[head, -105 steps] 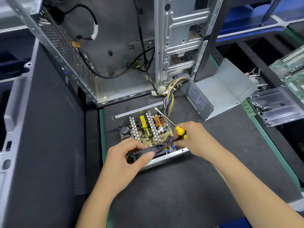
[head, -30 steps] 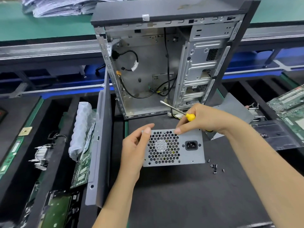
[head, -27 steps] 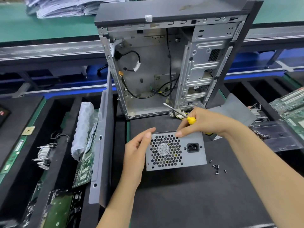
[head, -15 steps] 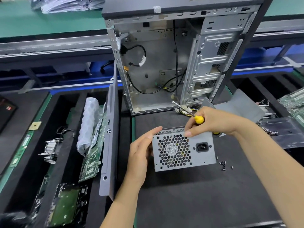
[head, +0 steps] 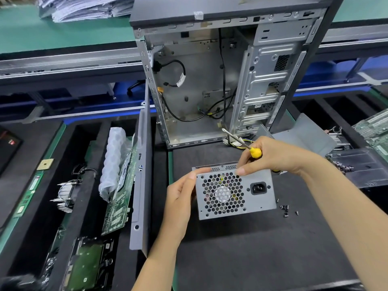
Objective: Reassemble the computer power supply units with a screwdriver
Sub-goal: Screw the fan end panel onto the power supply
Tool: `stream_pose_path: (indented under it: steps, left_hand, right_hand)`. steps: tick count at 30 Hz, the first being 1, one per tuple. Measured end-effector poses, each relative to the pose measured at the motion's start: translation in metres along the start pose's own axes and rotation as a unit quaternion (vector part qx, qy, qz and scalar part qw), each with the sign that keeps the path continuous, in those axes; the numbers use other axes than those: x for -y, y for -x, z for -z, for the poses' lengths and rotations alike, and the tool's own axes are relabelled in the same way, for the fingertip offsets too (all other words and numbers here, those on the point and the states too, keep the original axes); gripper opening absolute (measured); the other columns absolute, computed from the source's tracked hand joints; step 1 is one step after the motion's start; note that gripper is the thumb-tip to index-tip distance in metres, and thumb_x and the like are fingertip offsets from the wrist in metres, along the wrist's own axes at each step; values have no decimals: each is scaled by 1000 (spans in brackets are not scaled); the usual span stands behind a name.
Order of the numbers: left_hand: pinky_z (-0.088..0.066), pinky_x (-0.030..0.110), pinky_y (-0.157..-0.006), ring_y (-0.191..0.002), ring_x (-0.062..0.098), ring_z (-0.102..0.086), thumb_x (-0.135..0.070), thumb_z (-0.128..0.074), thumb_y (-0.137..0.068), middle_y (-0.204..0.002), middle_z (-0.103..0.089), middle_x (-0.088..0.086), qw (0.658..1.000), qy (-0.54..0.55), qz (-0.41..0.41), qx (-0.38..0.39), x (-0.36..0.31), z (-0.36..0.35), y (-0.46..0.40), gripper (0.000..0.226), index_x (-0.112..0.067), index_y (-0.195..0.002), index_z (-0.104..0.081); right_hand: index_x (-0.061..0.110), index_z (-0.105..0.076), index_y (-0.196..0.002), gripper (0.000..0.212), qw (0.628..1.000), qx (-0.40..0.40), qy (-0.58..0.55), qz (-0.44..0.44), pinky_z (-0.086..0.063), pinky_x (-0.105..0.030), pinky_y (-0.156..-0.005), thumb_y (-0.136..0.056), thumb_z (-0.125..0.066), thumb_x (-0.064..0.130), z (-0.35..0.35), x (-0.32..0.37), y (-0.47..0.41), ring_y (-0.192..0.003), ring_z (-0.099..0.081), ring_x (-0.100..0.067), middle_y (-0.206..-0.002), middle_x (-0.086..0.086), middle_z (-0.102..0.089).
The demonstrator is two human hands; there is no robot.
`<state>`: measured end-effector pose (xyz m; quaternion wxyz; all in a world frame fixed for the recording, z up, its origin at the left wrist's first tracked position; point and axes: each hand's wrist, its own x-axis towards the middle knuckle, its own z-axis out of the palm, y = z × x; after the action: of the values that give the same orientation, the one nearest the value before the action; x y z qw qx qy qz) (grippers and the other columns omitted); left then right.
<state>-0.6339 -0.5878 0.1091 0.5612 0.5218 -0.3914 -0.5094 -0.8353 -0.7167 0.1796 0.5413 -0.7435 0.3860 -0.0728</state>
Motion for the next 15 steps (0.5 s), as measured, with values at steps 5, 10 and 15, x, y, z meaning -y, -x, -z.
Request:
stream_pose_path:
  steps: [5,10,15]
  left_hand:
    - [-55,52,-89,-100,25,-70,-40,-42,-95,-105,-74,6,1000,-2,5,-11,-1,-2,-1,38,-25,-108,-74]
    - [-58,49,-84,-97,25,-71,-43,-42,-94,-103,-75,6,1000,-3,11,-8,-2,-2,-2,38,-27,-106,-74]
    - [-58,46,-84,-99,24,-70,-41,-41,-97,-105,-74,6,1000,10,21,-7,-2,-3,-2,37,-28,-107,-74]
  right_hand:
    - [19,-77,-73,18,1000,-1,-10,1,-40,-7,-59,-65,-82,34,1,3,-2,-64,-57,0,-68,5,-69]
    - [18,-76,-73,21,1000,-10,-15,-2,-42,-8,-59,-63,-83,36,2,2,-3,-65,-59,0,-69,5,-69]
    - [18,-76,-74,24,1000,-4,-11,-1,-42,-8,-60,-63,-82,38,2,1,-4,-65,-58,0,-69,7,-69]
